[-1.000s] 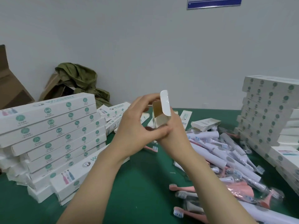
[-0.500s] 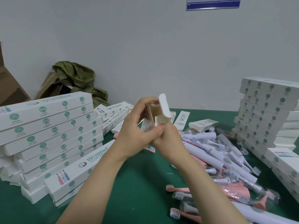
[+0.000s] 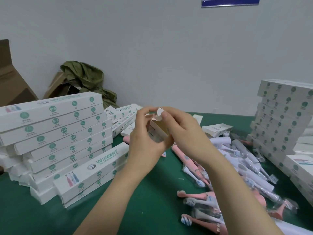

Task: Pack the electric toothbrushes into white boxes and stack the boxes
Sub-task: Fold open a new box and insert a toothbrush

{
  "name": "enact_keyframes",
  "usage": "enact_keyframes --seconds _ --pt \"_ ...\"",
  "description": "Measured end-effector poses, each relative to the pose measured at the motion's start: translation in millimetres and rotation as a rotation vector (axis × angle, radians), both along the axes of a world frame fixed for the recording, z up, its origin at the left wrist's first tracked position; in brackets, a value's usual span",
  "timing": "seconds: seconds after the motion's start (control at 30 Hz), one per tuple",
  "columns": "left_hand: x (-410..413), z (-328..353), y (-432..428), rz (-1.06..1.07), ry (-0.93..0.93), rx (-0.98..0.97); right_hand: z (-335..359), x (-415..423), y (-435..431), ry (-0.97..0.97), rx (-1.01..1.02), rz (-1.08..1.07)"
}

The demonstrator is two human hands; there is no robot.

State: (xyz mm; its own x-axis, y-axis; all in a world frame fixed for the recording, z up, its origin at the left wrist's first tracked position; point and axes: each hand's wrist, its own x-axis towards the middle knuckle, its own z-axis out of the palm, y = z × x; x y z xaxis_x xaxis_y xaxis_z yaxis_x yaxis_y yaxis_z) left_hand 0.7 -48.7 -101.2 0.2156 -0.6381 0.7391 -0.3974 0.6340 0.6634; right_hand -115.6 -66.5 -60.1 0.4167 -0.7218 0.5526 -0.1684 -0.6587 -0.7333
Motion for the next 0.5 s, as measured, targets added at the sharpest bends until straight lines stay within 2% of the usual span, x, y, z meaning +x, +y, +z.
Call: enact_keyframes --seconds 0.1,0.2,0.3,0.5 --pt "2 -5 1 -0.043 -0.018 0.06 -5 2 -2 -0.006 -0.044 -0.078" --pt "4 -12 -1 -0.026 -0.019 0.083 -7 2 -4 -0.038 -0.041 -0.059" --pt "3 -14 -4 -0.006 0.103 0.052 -11 2 -5 0.026 -0.136 -0.045" --pt "5 -13 -3 0.078 0.078 0.015 -15 3 -9 0.133 -0.357 -0.093"
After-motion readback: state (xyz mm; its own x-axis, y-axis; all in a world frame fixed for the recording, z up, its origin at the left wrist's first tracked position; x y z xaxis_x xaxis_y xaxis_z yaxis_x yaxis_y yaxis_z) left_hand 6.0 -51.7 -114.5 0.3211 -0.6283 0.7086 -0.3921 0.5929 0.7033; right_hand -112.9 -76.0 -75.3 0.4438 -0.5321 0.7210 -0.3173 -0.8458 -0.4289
